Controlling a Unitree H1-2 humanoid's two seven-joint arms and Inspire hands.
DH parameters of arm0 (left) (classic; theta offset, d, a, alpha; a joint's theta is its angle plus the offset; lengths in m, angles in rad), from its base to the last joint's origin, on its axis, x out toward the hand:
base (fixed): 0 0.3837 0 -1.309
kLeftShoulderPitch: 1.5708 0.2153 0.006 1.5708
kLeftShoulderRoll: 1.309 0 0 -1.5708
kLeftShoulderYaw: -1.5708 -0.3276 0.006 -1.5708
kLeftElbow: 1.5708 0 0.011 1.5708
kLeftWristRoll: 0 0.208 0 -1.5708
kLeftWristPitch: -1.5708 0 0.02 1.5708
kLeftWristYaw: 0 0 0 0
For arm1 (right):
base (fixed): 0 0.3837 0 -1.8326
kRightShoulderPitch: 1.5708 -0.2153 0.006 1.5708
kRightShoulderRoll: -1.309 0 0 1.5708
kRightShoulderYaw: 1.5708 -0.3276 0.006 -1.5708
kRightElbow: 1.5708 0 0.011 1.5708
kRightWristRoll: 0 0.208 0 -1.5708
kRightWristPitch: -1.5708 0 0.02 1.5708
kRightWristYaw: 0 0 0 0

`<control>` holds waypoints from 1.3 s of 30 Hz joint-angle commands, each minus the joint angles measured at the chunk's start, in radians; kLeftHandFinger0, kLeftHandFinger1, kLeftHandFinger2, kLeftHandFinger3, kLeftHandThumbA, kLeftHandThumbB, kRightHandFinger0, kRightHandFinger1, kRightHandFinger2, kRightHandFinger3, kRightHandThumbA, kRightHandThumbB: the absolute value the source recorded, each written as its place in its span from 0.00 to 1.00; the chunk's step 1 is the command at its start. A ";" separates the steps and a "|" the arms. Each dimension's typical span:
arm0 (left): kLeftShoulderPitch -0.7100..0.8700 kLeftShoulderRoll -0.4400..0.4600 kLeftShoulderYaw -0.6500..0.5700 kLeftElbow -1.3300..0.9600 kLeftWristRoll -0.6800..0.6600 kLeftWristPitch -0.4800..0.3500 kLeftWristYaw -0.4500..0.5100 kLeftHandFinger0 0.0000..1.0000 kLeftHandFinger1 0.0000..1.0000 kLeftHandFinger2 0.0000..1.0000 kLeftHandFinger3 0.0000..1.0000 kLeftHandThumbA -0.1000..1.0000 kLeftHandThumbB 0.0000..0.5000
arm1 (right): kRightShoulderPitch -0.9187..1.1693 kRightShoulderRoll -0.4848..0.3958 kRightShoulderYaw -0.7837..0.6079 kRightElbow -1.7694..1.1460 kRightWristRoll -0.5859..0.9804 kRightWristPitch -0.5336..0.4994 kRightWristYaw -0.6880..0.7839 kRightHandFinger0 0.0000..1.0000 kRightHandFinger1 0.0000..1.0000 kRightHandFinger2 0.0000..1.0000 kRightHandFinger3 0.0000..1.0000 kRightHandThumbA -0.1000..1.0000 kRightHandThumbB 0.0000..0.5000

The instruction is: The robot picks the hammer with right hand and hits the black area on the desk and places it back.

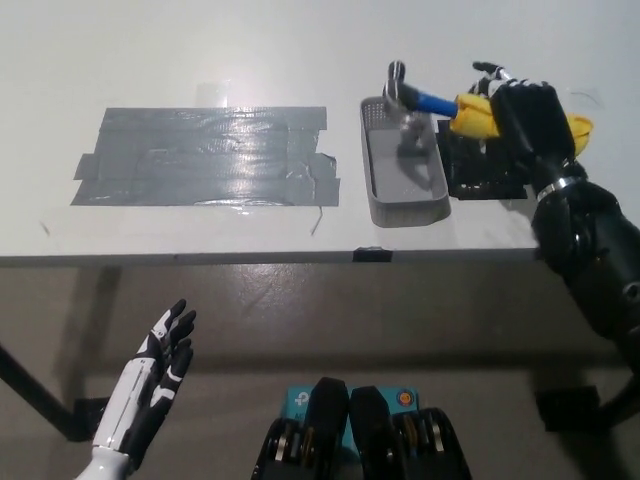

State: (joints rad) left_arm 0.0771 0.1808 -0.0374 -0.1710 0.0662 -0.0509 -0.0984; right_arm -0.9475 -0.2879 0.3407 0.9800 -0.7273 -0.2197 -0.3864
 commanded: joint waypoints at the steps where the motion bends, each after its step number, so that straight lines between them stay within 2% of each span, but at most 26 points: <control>1: -0.011 0.017 0.012 -0.039 -0.017 -0.025 -0.012 1.00 1.00 1.00 1.00 0.91 0.27 | -0.176 -0.031 -0.270 -0.287 0.553 0.370 0.600 0.00 0.55 0.86 0.87 0.00 0.18; 4: -0.011 0.017 0.012 -0.039 -0.017 -0.025 -0.012 1.00 1.00 1.00 1.00 0.91 0.27 | -0.173 -0.028 -0.282 -0.296 0.547 0.380 0.614 0.00 0.55 0.86 0.87 0.00 0.18; 5: -0.016 0.016 0.012 -0.040 -0.015 -0.022 -0.010 1.00 1.00 1.00 1.00 0.91 0.26 | -0.242 -0.076 -0.291 -0.255 0.596 0.491 0.789 0.00 0.47 0.80 0.95 0.00 0.19; 6: -0.017 0.017 0.013 -0.044 -0.012 -0.018 -0.010 1.00 1.00 1.00 1.00 0.91 0.24 | -0.265 -0.098 -0.284 -0.269 0.604 0.595 0.872 0.00 0.45 0.82 0.99 0.00 0.19; 10: -0.018 0.018 0.013 -0.044 -0.012 -0.018 -0.010 1.00 1.00 1.00 1.00 0.91 0.25 | -0.267 -0.098 -0.293 -0.275 0.598 0.614 0.893 0.00 0.45 0.83 0.99 0.00 0.19; 11: -0.024 0.023 0.012 -0.049 -0.006 -0.015 -0.011 0.99 1.00 1.00 1.00 0.91 0.23 | -0.311 -0.169 -0.246 -0.234 0.593 0.641 1.068 0.00 0.46 0.84 1.00 0.00 0.24; 14: -0.029 0.022 0.013 -0.047 -0.009 -0.012 -0.011 0.96 1.00 1.00 1.00 0.91 0.23 | -0.317 -0.201 -0.232 -0.239 0.577 0.667 1.117 0.02 0.49 0.84 0.90 0.00 0.25; 15: -0.029 0.023 0.014 -0.046 -0.011 -0.014 -0.011 0.95 1.00 1.00 1.00 0.90 0.23 | -0.327 -0.214 -0.229 -0.227 0.577 0.685 1.147 0.00 0.41 0.74 0.83 0.00 0.24; 16: -0.028 0.022 0.014 -0.046 -0.010 -0.017 -0.011 0.95 1.00 1.00 1.00 0.90 0.22 | -0.334 -0.226 -0.219 -0.217 0.561 0.689 1.174 0.02 0.45 0.79 0.87 0.00 0.25; 19: -0.029 0.019 0.014 -0.045 -0.016 -0.020 -0.011 0.94 1.00 1.00 1.00 0.90 0.22 | -0.348 -0.259 -0.181 -0.207 0.531 0.690 1.245 0.00 0.45 0.82 0.89 0.00 0.24; 20: -0.028 0.019 0.014 -0.047 -0.016 -0.020 -0.011 0.94 1.00 1.00 1.00 0.89 0.20 | -0.353 -0.266 -0.169 -0.201 0.519 0.690 1.264 0.00 0.41 0.81 0.91 0.00 0.23; 22: -0.027 0.021 0.015 -0.050 -0.015 -0.019 -0.011 0.93 1.00 1.00 1.00 0.89 0.20 | -0.362 -0.286 -0.144 -0.207 0.485 0.690 1.303 0.00 0.31 0.79 0.88 0.00 0.20; 24: -0.028 0.020 0.015 -0.050 -0.018 -0.019 -0.012 0.93 1.00 1.00 1.00 0.88 0.18 | -0.366 -0.307 -0.114 -0.237 0.475 0.690 1.339 0.00 0.35 0.84 0.90 0.00 0.19; 25: -0.028 0.020 0.015 -0.048 -0.018 -0.018 -0.012 0.93 1.00 1.00 1.00 0.89 0.19 | -0.379 -0.314 -0.107 -0.228 0.454 0.690 1.359 0.00 0.35 0.84 0.92 0.00 0.23; 27: -0.029 0.019 0.014 -0.046 -0.017 -0.018 -0.011 0.92 1.00 1.00 1.00 0.89 0.20 | -0.391 -0.323 -0.111 -0.223 0.449 0.690 1.390 0.00 0.37 0.86 0.93 0.00 0.24; 29: -0.029 0.018 0.015 -0.047 -0.021 -0.013 -0.012 0.92 1.00 1.00 1.00 0.89 0.20 | -0.413 -0.330 -0.121 -0.202 0.446 0.690 1.438 0.00 0.48 0.91 1.00 0.00 0.19; 30: -0.028 0.016 0.015 -0.046 -0.019 -0.013 -0.009 0.92 1.00 1.00 1.00 0.89 0.18 | -0.422 -0.329 -0.124 -0.188 0.450 0.690 1.446 0.01 0.51 0.91 1.00 0.00 0.17; 32: -0.028 0.015 0.016 -0.048 -0.018 -0.012 -0.008 0.92 1.00 1.00 1.00 0.88 0.17 | -0.428 -0.339 -0.127 -0.195 0.457 0.690 1.455 0.00 0.51 0.92 1.00 0.00 0.18; 33: -0.028 0.016 0.016 -0.048 -0.020 -0.013 -0.009 0.92 1.00 1.00 1.00 0.88 0.15 | -0.432 -0.344 -0.134 -0.198 0.461 0.690 1.445 0.00 0.48 0.88 1.00 0.00 0.20; 35: -0.029 0.017 0.016 -0.046 -0.017 -0.017 -0.008 0.90 1.00 1.00 1.00 0.88 0.14 | -0.449 -0.348 -0.138 -0.184 0.452 0.690 1.458 0.00 0.45 0.87 0.92 0.00 0.24; 37: -0.029 0.017 0.018 -0.047 -0.019 -0.020 -0.007 0.89 1.00 1.00 1.00 0.87 0.14 | -0.460 -0.349 -0.128 -0.187 0.435 0.690 1.465 0.00 0.42 0.85 1.00 0.00 0.28; 38: -0.030 0.017 0.019 -0.047 -0.020 -0.021 -0.007 0.88 1.00 1.00 1.00 0.86 0.15 | -0.461 -0.349 -0.125 -0.190 0.431 0.690 1.467 0.00 0.35 0.83 0.96 0.00 0.28; 39: -0.031 0.017 0.019 -0.046 -0.020 -0.026 -0.007 0.87 1.00 1.00 1.00 0.86 0.14 | -0.464 -0.349 -0.121 -0.192 0.422 0.690 1.468 0.00 0.29 0.77 0.84 0.00 0.29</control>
State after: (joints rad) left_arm 0.0735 0.1807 -0.0394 -0.1605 0.0672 -0.0474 -0.0983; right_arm -1.0200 -0.4008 0.2356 0.9395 -0.4438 0.2372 0.5171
